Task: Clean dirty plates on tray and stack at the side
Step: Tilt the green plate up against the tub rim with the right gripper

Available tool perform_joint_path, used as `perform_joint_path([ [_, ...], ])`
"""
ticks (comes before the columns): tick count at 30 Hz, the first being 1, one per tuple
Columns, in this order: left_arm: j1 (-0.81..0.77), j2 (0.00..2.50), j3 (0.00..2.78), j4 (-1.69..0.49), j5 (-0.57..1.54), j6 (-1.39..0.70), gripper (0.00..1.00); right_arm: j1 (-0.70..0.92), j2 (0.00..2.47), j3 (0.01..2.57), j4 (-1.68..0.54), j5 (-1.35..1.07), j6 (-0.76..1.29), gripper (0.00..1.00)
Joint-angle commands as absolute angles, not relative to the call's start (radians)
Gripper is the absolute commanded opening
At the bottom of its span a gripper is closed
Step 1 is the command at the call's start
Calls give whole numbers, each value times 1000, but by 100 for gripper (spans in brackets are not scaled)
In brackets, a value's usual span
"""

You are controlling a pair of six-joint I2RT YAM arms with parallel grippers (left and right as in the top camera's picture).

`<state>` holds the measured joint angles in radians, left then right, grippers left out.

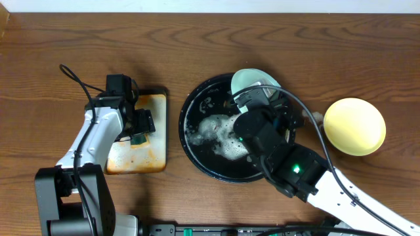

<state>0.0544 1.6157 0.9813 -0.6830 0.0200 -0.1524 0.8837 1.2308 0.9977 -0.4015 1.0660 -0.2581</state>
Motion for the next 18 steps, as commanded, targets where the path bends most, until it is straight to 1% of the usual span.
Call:
perform_joint_path([
  [1, 56, 1614, 973, -686, 15, -146, 84, 917, 1223, 1001, -373, 1211, -378, 1],
  [7, 56, 1614, 973, -686, 15, -146, 84, 949, 1223, 1001, -351, 1246, -410, 1],
  [18, 56, 1614, 973, -686, 15, -146, 84, 950, 1223, 1001, -350, 1246, -425, 1],
])
